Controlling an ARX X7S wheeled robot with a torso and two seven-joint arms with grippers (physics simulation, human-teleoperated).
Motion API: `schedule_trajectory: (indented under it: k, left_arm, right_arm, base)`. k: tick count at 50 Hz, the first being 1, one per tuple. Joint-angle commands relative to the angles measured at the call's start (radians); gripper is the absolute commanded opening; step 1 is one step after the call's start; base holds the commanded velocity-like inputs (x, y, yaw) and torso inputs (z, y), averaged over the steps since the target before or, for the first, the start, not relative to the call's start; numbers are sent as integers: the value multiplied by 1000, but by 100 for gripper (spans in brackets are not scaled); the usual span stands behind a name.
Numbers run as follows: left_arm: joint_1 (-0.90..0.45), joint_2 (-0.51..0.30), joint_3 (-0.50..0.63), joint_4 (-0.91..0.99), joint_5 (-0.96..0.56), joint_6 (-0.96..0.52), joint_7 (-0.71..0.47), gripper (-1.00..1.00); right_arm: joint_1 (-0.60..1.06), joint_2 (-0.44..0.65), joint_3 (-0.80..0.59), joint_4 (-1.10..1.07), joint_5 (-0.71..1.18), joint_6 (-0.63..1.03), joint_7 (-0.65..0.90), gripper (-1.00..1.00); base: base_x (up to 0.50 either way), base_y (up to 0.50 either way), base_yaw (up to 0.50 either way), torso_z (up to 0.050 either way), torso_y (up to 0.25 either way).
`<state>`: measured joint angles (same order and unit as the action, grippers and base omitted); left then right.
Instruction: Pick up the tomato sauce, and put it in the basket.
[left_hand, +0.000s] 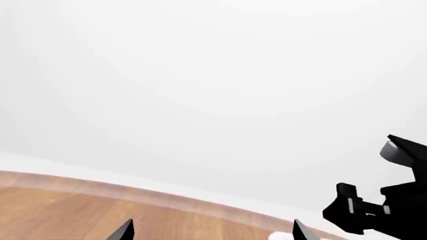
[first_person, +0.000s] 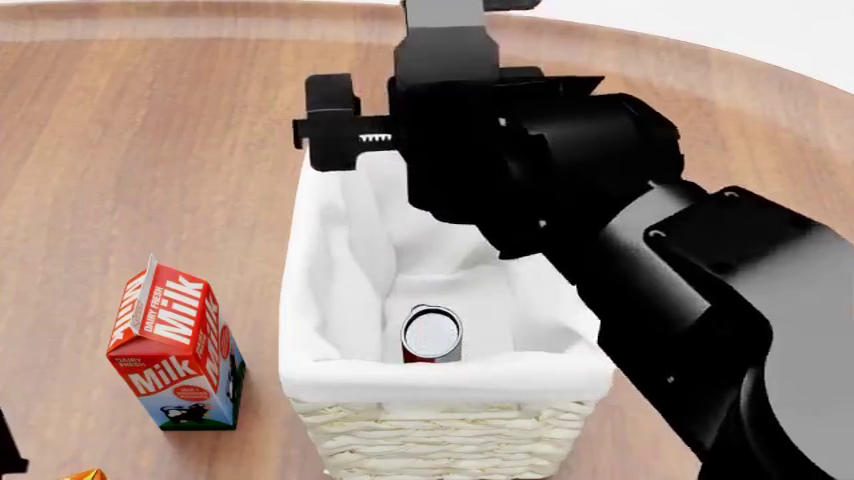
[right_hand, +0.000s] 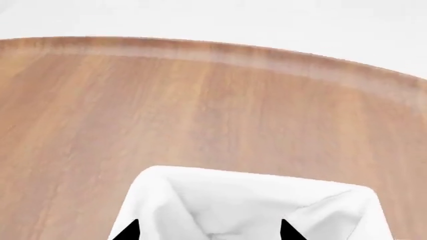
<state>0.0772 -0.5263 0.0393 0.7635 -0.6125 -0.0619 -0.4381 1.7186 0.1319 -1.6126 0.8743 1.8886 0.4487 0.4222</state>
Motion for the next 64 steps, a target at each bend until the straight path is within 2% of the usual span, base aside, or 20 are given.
schedule_trajectory:
  k: [1,7,11,14,18,22,24,30,32,35,39,42,45,48,56,64]
  left_arm:
    - [-3,-7,13,4,3,-7,4,100]
    - [-2,-8,16,4,6,-5,6,100]
    - [0,-10,15,8,5,-4,4,100]
    - [4,-7,18,5,10,0,7,100]
    - [6,-7,27,11,14,-3,6,100]
    - [7,-9,27,13,14,-3,5,100]
    - [7,-5,32,6,20,0,8,100]
    - [6,-3,44,5,30,-1,9,100]
    - [7,0,50,-3,37,2,14,100]
    - [5,1,56,-5,43,1,14,100]
    - [5,1,55,-8,37,2,15,100]
    - [9,-4,47,-2,33,3,11,100]
    - [7,-7,41,-2,24,2,8,100]
    - [6,-6,41,-3,24,4,8,100]
    - [-3,6,71,-28,57,3,15,100]
    - [-15,14,89,-59,77,2,20,100]
  right_arm:
    - [15,219,-21,-541,-157,-188,301,100]
    - [-1,311,-65,-774,-301,-254,520,100]
    - [-67,369,-50,-898,-386,-370,555,100]
    - [-87,406,-69,-1010,-488,-408,644,100]
    - [-150,446,-112,-1129,-660,-441,852,100]
    - [-214,464,-137,-1172,-750,-476,918,100]
    - [-282,479,-126,-1198,-813,-565,934,100]
    - [-349,482,-159,-1246,-953,-571,1037,100]
    - [-371,462,-198,-1261,-1084,-525,1108,100]
    - [-442,456,-175,-1250,-1169,-483,1146,100]
    - [-583,442,-116,-1214,-1302,-469,1138,100]
    - [-694,434,-81,-1141,-1431,-541,1139,100]
    - [-722,405,-97,-1150,-1619,-390,1142,100]
    - [-803,390,-73,-1086,-1797,-402,1141,100]
    - [-878,358,-36,-928,-1885,-464,1106,100]
    - [-885,363,-24,-940,-1907,-420,1083,100]
  base:
    - [0,0,0,0,0]
    - [0,0,0,0,0]
    - [0,0,0,0,0]
    - [0,0,0,0,0]
    - [0,0,0,0,0]
    - [0,0,0,0,0]
    - [0,0,0,0,0]
    - [0,0,0,0,0]
    - [0,0,0,0,0]
    - [0,0,0,0,0]
    - [0,0,0,0,0]
    - [0,0,0,0,0]
    - [0,0,0,0,0]
    - [0,0,0,0,0]
    - [0,0,0,0,0]
    - [0,0,0,0,0]
